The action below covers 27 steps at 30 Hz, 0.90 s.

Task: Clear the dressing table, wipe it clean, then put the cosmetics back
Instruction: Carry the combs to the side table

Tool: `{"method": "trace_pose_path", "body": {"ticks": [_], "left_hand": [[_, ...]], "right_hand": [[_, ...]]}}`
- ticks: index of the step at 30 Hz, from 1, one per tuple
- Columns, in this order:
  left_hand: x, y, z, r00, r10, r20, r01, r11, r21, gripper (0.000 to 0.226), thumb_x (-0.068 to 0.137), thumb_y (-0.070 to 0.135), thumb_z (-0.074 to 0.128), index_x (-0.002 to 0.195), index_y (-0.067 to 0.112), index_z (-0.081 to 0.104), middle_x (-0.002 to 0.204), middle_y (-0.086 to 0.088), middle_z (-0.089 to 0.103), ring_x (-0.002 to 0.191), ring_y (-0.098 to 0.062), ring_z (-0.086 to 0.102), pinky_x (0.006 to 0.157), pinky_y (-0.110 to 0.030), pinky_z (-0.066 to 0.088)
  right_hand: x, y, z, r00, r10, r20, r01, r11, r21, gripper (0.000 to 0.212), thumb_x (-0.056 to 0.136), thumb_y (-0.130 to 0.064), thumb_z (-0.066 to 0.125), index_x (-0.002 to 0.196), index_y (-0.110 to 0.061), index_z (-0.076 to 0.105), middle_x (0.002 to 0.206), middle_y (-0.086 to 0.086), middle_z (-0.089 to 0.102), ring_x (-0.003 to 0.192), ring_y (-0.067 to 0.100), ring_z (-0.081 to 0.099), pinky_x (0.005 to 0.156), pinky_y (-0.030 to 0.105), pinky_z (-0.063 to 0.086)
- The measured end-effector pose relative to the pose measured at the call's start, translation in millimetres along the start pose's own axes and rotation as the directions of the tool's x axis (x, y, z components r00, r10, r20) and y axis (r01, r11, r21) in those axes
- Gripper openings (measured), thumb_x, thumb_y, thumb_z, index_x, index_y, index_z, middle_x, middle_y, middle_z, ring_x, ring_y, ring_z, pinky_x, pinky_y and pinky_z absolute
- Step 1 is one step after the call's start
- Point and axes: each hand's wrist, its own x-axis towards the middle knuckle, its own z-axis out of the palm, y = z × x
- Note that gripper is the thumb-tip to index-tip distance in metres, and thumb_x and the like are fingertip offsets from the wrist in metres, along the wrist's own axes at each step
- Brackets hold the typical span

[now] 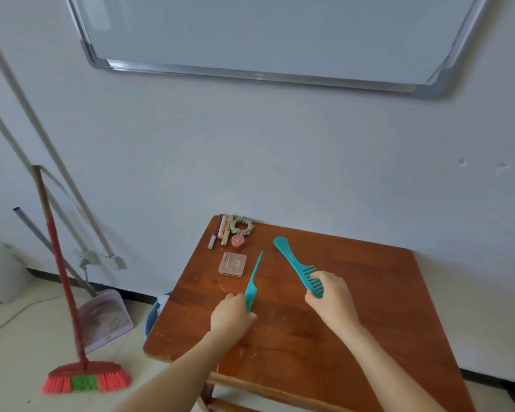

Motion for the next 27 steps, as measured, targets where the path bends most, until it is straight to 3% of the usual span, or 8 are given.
{"method": "trace_pose_path", "body": {"ticks": [9,14,17,20,27], "left_hand": [[36.3,29.4,15.4,0.999,0.019,-0.046,-0.014,0.993,0.118,0.042,0.094,0.030,0.047,0.133,0.016,0.040,0.125,-0.007,0.050,0.105,-0.017,0.054,0.081,-0.024,0.054],[55.2,44.4,12.1,0.998,0.056,-0.036,-0.046,0.973,0.227,0.040,0.096,0.023,0.044,0.134,0.012,0.041,0.133,-0.009,0.044,0.109,-0.020,0.056,0.084,-0.028,0.053],[59.3,45.5,12.0,0.994,0.107,-0.019,-0.096,0.947,0.305,0.043,0.095,0.017,0.047,0.136,0.009,0.038,0.137,-0.011,0.038,0.112,-0.020,0.053,0.084,-0.027,0.051],[63.8,44.9,9.8,0.990,0.141,-0.010,-0.129,0.930,0.344,0.045,0.094,0.014,0.049,0.137,0.008,0.037,0.136,-0.011,0.040,0.104,-0.019,0.057,0.079,-0.025,0.052],[80.0,39.0,4.0,0.984,0.179,-0.004,-0.171,0.947,0.272,0.039,0.094,0.012,0.048,0.132,0.009,0.042,0.135,-0.011,0.040,0.108,-0.020,0.056,0.081,-0.028,0.053]], "right_hand": [[13.4,31.2,7.1,0.998,0.045,0.033,-0.047,0.998,0.052,0.036,0.084,-0.019,0.063,0.117,-0.012,0.054,0.121,0.001,0.057,0.103,0.011,0.047,0.076,0.014,0.042],[12.0,39.8,13.9,0.999,0.032,0.035,-0.034,0.997,0.064,0.032,0.080,-0.015,0.064,0.111,-0.010,0.059,0.116,0.003,0.061,0.097,0.015,0.049,0.079,0.024,0.046],[15.5,39.8,19.4,0.999,0.030,0.039,-0.033,0.997,0.072,0.032,0.081,-0.016,0.063,0.113,-0.010,0.058,0.118,0.003,0.059,0.094,0.009,0.044,0.078,0.018,0.042],[20.7,35.4,26.9,0.998,0.029,0.053,-0.033,0.997,0.073,0.033,0.084,-0.019,0.062,0.115,-0.011,0.056,0.121,0.001,0.058,0.094,0.004,0.039,0.075,0.012,0.038],[32.7,17.4,50.9,0.993,0.103,0.052,-0.108,0.990,0.090,0.028,0.085,-0.022,0.060,0.111,-0.013,0.055,0.119,0.002,0.057,0.095,0.005,0.040,0.073,0.011,0.040]]}}
